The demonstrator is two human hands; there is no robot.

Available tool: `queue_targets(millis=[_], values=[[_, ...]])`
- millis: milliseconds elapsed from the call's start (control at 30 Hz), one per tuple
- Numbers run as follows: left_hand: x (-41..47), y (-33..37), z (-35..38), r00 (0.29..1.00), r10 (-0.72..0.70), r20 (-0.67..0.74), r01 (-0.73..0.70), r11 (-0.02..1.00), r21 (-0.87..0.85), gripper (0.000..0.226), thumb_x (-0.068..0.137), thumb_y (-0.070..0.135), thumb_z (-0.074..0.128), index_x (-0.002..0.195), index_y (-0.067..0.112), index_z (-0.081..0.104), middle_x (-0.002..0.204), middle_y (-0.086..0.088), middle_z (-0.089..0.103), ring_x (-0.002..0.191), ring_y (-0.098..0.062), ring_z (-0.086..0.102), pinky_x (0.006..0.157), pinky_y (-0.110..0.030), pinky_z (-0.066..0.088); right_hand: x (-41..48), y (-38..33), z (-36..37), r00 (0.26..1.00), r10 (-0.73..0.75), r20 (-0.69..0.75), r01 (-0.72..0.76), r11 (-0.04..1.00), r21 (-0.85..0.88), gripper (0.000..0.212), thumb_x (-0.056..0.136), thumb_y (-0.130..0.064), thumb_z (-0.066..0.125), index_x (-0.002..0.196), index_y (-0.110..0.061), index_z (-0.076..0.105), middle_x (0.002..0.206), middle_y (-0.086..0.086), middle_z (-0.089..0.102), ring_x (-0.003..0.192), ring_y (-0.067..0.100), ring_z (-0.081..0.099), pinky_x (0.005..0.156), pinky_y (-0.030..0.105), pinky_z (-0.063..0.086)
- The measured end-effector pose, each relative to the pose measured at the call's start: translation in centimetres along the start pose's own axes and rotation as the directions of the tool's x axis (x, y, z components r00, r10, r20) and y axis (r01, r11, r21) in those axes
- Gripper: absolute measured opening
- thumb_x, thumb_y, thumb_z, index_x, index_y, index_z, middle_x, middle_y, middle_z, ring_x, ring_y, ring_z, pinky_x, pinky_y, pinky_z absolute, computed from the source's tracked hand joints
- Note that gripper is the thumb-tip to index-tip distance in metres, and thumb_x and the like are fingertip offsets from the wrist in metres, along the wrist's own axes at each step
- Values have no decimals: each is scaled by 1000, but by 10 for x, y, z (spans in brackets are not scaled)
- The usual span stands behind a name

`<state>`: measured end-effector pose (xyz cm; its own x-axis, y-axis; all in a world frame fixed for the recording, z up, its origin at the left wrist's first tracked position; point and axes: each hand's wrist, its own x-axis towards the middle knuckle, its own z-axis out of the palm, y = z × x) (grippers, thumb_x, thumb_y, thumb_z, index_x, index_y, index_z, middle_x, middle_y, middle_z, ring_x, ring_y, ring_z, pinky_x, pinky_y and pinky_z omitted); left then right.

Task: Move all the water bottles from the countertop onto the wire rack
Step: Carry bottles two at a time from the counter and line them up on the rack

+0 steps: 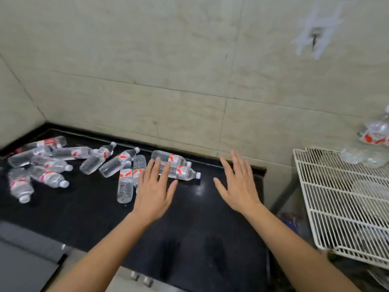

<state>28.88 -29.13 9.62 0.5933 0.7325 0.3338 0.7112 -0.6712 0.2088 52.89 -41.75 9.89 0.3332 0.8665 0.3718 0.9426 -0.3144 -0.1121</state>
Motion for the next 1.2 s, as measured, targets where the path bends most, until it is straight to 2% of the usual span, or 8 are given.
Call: queue_targets(millis=[133,267,467,733,800,933,1033,1200], values=[[-9,-21,15,983,-107,150,106,994,9,77,94,59,17,153,13,38,160,-17,33,151,-36,24,118,-57,28,0,-6,19,993,-42,111,45,999,-26,69,100,-51,45,158,-16,30,168,18,13,156,31,14,125,46,9],[-24,-39,25,950,-175,257,149,982,117,88,88,63,2,156,15,31,164,-13,27,154,-31,18,121,-52,21,-1,-5,38,983,-32,182,30,999,13,71,99,-50,49,157,-13,32,166,21,17,153,36,23,122,48,26],[-17,-66,19,945,-262,197,234,960,156,74,93,58,20,142,12,51,149,-18,49,143,-36,40,110,-58,37,20,-8,68,954,-8,299,-30,992,125,71,101,-49,46,160,-16,23,168,17,14,153,33,21,121,45,27],[28,-110,55,936,-167,308,119,978,170,75,92,58,22,144,11,49,154,-18,44,146,-36,36,112,-57,34,50,-42,118,831,148,537,-326,911,253,78,99,-48,52,160,-18,14,160,10,33,142,30,41,105,46,46],[55,-124,71,920,-149,362,108,986,129,72,95,57,26,148,11,44,156,-19,40,148,-36,31,115,-57,29,65,-49,133,788,218,575,-440,853,279,77,99,-47,54,160,-20,17,150,10,49,132,30,52,101,44,49],[115,-147,109,906,-65,419,58,998,30,59,104,44,39,153,12,35,162,-16,29,152,-34,22,120,-54,22,99,-69,172,621,346,703,-703,642,305,84,92,-54,55,159,-32,9,98,6,74,92,29,71,85,47,59],[166,-165,143,886,80,457,-74,997,-32,54,105,38,37,151,11,37,161,-17,32,150,-34,25,118,-54,26,120,-90,216,555,362,749,-795,497,349,83,87,-59,54,153,-47,5,111,11,72,92,32,72,81,50,61],[236,-175,200,806,248,537,-255,965,-62,53,106,35,34,155,15,31,165,-16,23,153,-33,17,120,-57,21,155,-131,240,496,349,795,-838,432,334,77,98,-64,37,153,-53,-16,151,14,47,83,26,63,59,43,64]])
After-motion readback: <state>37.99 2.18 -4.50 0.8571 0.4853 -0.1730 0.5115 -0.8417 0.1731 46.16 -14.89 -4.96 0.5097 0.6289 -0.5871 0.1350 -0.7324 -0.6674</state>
